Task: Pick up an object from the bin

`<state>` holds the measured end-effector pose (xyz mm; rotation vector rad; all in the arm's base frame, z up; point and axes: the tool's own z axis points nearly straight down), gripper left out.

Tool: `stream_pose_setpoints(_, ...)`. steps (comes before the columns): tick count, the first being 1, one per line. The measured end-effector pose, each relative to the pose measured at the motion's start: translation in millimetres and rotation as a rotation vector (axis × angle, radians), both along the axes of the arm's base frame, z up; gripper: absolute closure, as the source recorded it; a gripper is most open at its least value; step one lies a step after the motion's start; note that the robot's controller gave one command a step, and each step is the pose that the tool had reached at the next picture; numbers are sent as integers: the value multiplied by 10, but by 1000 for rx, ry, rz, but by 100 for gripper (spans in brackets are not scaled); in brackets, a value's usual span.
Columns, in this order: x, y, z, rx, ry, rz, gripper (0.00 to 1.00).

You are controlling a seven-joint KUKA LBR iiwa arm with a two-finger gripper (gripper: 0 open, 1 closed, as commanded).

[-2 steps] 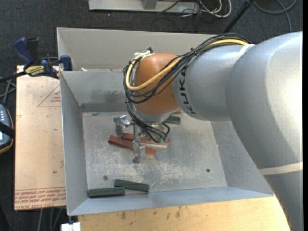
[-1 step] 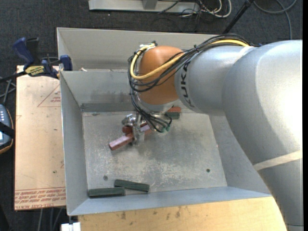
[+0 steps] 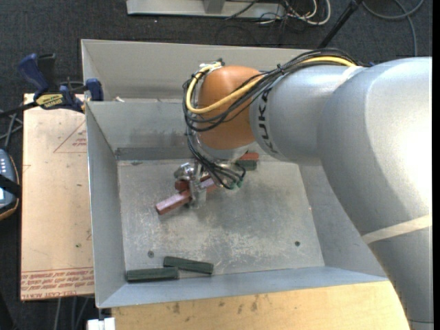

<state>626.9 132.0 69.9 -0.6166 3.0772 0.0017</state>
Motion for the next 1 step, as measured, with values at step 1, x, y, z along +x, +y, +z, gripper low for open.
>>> stream_pose_setpoints(1, -17, 177, 1739, 2, -8, 20, 100)
